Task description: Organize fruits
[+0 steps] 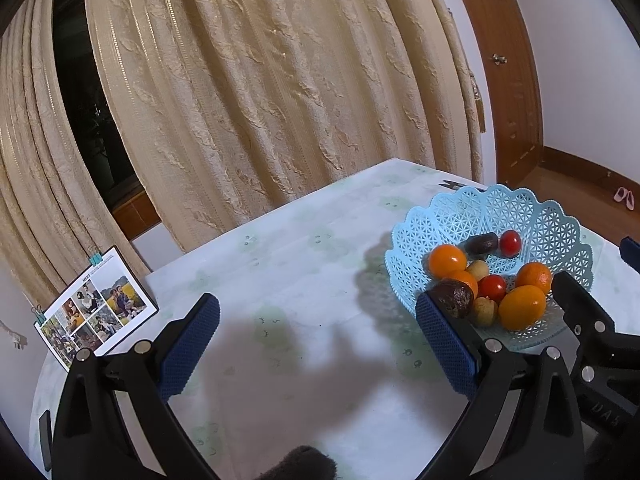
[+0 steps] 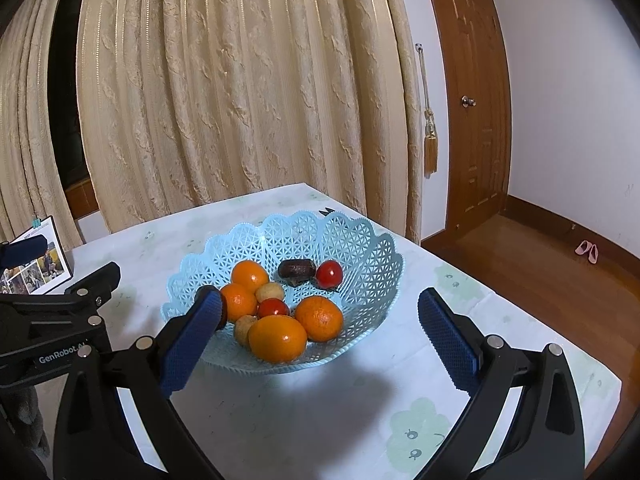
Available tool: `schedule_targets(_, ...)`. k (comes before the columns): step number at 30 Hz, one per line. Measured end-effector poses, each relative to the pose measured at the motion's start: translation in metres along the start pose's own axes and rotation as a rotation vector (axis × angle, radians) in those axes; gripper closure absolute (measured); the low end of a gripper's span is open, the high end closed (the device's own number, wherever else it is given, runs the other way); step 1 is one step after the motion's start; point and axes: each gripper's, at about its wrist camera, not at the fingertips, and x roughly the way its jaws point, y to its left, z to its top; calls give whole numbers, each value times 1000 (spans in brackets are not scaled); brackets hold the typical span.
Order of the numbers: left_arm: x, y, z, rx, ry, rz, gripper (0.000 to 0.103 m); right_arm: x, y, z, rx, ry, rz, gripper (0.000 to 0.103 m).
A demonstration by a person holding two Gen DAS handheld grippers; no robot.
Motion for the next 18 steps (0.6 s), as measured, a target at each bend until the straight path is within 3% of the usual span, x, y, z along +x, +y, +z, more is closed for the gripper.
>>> schedule_targets(18, -2, -1, -1, 13, -11, -9, 5, 1, 0, 0, -3, 5, 1, 3)
